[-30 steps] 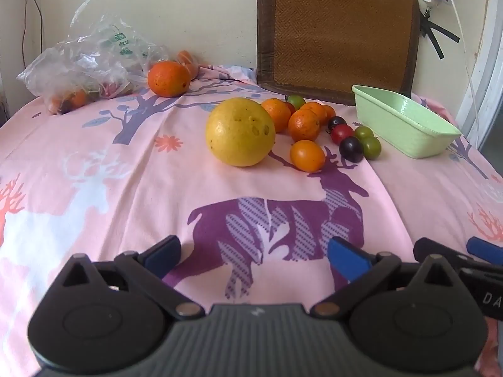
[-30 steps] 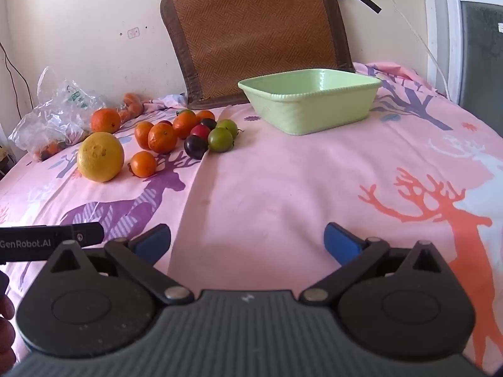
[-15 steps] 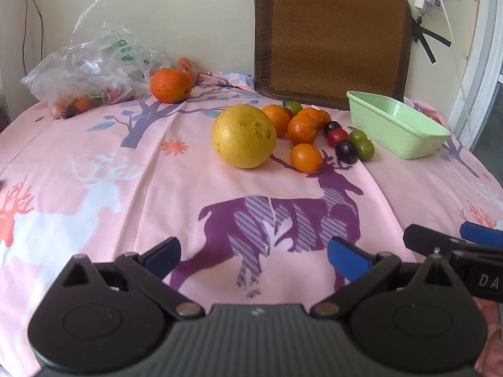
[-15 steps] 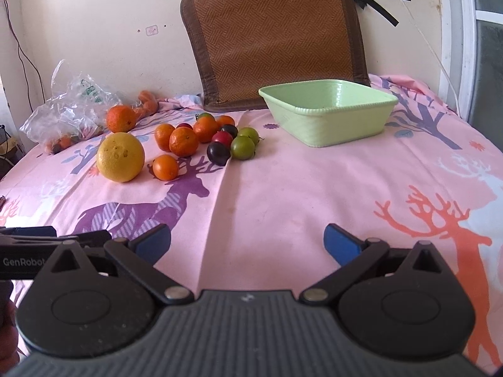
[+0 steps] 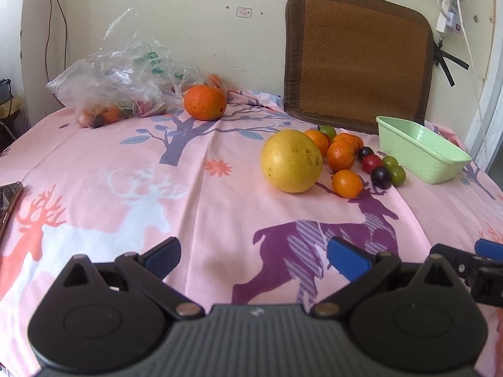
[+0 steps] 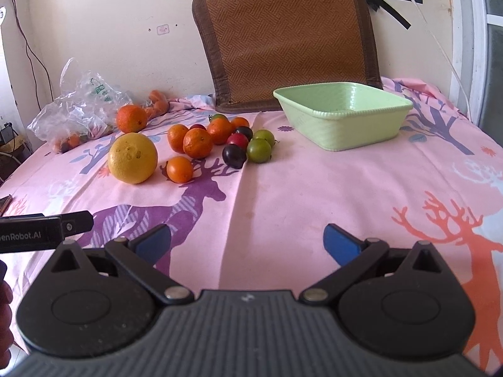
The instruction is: Organize fruits
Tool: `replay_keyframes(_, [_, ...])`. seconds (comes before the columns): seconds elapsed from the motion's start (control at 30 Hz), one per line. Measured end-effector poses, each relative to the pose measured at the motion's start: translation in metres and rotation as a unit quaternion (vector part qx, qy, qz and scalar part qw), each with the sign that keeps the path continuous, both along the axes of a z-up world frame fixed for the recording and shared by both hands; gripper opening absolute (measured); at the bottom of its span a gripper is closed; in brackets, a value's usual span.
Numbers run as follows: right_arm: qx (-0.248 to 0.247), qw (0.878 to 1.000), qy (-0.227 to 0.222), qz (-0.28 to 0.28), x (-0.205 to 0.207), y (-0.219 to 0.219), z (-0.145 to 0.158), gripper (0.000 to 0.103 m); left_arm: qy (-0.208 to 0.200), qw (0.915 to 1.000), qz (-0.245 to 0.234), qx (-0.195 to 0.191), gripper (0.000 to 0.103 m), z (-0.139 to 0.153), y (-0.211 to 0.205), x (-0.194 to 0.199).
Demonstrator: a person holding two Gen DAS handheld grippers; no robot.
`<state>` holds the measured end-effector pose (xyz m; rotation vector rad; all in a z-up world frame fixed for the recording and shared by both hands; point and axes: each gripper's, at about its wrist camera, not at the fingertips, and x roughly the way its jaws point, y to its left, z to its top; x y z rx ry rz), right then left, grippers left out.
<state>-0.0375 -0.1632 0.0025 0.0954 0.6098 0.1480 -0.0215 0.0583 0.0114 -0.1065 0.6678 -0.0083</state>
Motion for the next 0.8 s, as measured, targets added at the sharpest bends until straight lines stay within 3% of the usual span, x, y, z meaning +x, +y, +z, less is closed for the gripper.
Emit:
replay_keyframes(0.27, [0.003,1.0,0.009,0.002,0.0025,0.0039,-0.0004,0.103,0.03,0.9994,0.012,0.013,0.103,-0.0092,0.0,0.0046])
replay_keyframes(0.7, [0.004,1.0,-0.002,0.003,-0.0026,0.001,0.0011,0.103,0.029,0.9988,0.02,0.033,0.103,-0.0081,-0.0001,0.0031])
replay_keyframes(0.8, [-0.003,1.0,-0.007,0.013,-0.0004,0.0041,0.0027,0.096,0.023,0.9987,0.024,0.038,0.103,-0.0068,0.0055,0.0043])
